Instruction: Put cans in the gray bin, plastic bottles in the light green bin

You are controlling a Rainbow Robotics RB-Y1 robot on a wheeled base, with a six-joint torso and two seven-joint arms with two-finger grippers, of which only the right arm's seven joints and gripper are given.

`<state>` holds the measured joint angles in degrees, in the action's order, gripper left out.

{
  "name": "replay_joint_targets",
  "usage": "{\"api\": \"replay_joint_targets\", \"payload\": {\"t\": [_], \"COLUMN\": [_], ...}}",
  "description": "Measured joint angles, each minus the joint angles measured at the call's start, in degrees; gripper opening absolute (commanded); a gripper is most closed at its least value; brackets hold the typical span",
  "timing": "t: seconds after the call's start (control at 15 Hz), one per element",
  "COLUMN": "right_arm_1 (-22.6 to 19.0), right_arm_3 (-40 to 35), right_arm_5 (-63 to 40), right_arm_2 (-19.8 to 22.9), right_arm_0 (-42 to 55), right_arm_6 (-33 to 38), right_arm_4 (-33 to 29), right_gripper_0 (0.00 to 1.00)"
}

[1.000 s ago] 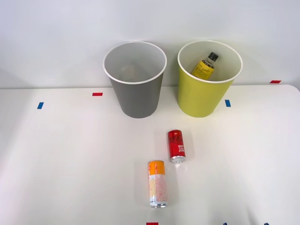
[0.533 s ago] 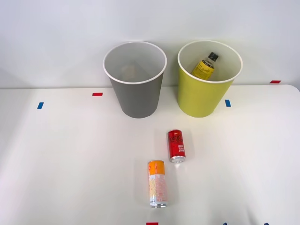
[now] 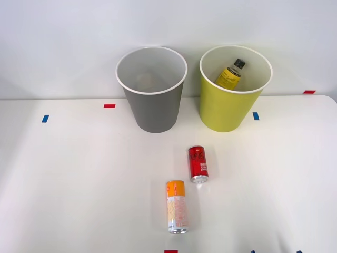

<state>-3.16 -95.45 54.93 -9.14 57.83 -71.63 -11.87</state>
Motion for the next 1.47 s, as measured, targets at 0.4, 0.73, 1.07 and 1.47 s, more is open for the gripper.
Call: {"api": "replay_joint_targets", "payload": {"t": [0.4, 0.73, 1.07, 1.47], "right_arm_1": [0.0, 0.0, 0.0, 0.0], "right_arm_3": [0.0, 0.0, 0.0, 0.0], "right_arm_5": [0.0, 0.0, 0.0, 0.0], "right_arm_2": [0.0, 0.0, 0.0, 0.0], "right_arm_0": [0.0, 0.0, 0.0, 0.0], "right_arm_6": [0.0, 0.0, 0.0, 0.0], "right_arm_4": [0.0, 0.0, 0.0, 0.0], "right_gripper_0": [1.0, 1.0, 1.0, 1.0]}}
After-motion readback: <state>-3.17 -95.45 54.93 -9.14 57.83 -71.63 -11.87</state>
